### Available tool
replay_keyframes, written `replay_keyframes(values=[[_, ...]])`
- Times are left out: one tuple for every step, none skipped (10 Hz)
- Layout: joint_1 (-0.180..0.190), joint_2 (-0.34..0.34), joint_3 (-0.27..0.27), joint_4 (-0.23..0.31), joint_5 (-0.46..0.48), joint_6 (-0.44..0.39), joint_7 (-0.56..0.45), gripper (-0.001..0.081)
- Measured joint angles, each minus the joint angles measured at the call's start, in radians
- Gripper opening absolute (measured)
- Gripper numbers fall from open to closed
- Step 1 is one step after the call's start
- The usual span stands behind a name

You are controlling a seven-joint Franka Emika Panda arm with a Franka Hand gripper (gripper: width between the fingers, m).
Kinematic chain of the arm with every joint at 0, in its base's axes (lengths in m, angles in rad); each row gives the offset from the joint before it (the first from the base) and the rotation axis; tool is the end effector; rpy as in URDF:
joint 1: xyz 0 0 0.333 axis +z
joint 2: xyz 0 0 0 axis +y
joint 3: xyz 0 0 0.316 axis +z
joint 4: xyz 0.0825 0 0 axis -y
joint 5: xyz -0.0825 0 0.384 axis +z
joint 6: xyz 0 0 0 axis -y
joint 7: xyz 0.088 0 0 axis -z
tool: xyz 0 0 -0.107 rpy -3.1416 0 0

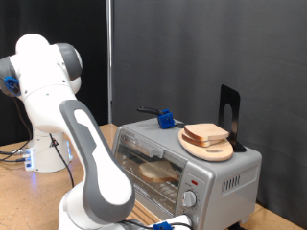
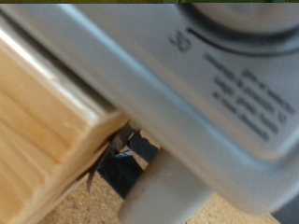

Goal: Make a piece of toast with the oven

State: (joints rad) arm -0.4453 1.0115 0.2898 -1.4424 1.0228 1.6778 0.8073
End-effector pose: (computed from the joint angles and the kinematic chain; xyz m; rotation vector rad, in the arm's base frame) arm 0.6605 -0.0508 0.1176 -1.3624 1.3808 1.1811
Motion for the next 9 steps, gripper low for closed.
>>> replay_keyframes(values=[[-0.008,0.0,0.0,-0.003,0.0,-0.013,-0.024,0.0669],[-0.02,0.0,-0.001,-0.003,0.0,-0.028,-0.049,0.0669],[-0.036,0.0,-0.001,-0.003,0.0,-0.041,-0.08,0.0682],[-0.057,-0.001,0.0,0.001,0.002,-0.061,-0.106,0.0682],[-0.082,0.0,0.0,0.012,0.005,-0.085,-0.123,0.0682],[-0.109,0.002,-0.001,0.033,0.008,-0.116,-0.126,0.0682],[-0.133,0.01,-0.001,0.063,0.009,-0.153,-0.126,0.0682],[-0.156,0.022,0.0,0.098,0.013,-0.19,-0.136,0.0682],[-0.179,0.04,0.004,0.14,0.027,-0.226,-0.151,0.0682]])
